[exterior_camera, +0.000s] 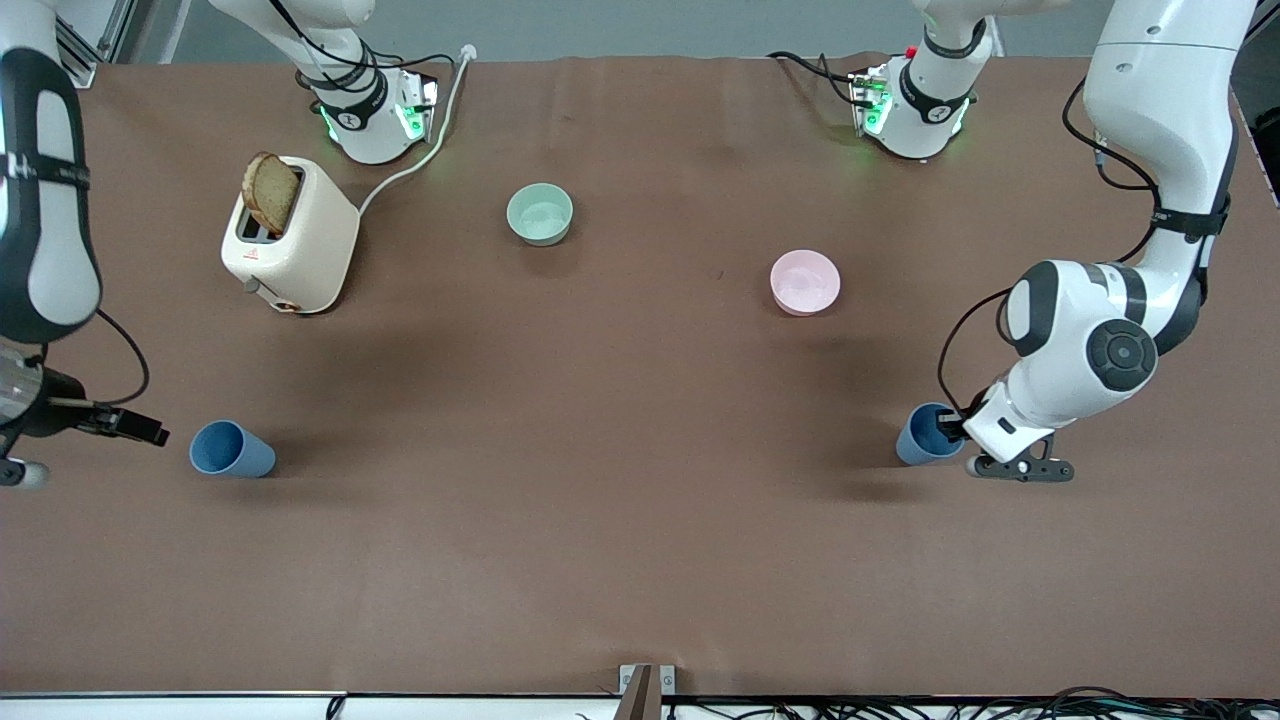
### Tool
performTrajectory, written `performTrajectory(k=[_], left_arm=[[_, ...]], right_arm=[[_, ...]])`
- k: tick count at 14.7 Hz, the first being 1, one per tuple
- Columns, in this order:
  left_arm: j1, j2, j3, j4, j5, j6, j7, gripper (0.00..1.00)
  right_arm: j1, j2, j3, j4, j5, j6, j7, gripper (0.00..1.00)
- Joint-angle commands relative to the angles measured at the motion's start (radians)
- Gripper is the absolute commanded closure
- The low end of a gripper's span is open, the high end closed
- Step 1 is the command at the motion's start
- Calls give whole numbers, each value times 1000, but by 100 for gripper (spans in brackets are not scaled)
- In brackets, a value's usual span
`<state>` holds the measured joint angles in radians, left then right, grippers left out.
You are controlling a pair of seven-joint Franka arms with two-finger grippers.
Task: Stack blue cups with both arms
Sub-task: 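Carry the cup toward the table middle while the right gripper grasps the other cup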
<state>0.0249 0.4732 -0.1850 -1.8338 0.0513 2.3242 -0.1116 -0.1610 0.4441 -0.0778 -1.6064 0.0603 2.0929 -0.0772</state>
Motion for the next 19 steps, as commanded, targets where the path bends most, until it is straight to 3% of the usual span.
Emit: performTrajectory(k=[1,8,10,14,15,16,17,18,19], left_arm=[[-29,-15,-88,53,1,-81,-170,100],[-321,77,-113,211,9,-108,-667,100],[-384,94,-113,241,7,-108,-753,100],[-459,136,-113,251,2,-106,-865,100],[-480,166,-113,298,7,-105,-907,100],[-509,204,-111,353,10,-106,-951,100],[-540,234,-105,399,10,-106,-997,100],[-552,261,-105,434,10,-105,-1023,100],[-557,278,-105,462,9,-105,-1034,100]], right_arm=[[-26,56,10,23,18,48,-48,0],[-69,174,16,22,42,102,-76,0],[-61,185,16,17,90,114,-82,0],[-63,208,16,11,98,116,-122,7],[-63,208,16,11,99,110,-122,9],[-63,208,16,7,98,110,-124,15],[-61,206,16,-3,98,110,-127,31],[-60,206,16,-10,99,110,-133,56],[-57,205,16,-15,99,110,-137,71]])
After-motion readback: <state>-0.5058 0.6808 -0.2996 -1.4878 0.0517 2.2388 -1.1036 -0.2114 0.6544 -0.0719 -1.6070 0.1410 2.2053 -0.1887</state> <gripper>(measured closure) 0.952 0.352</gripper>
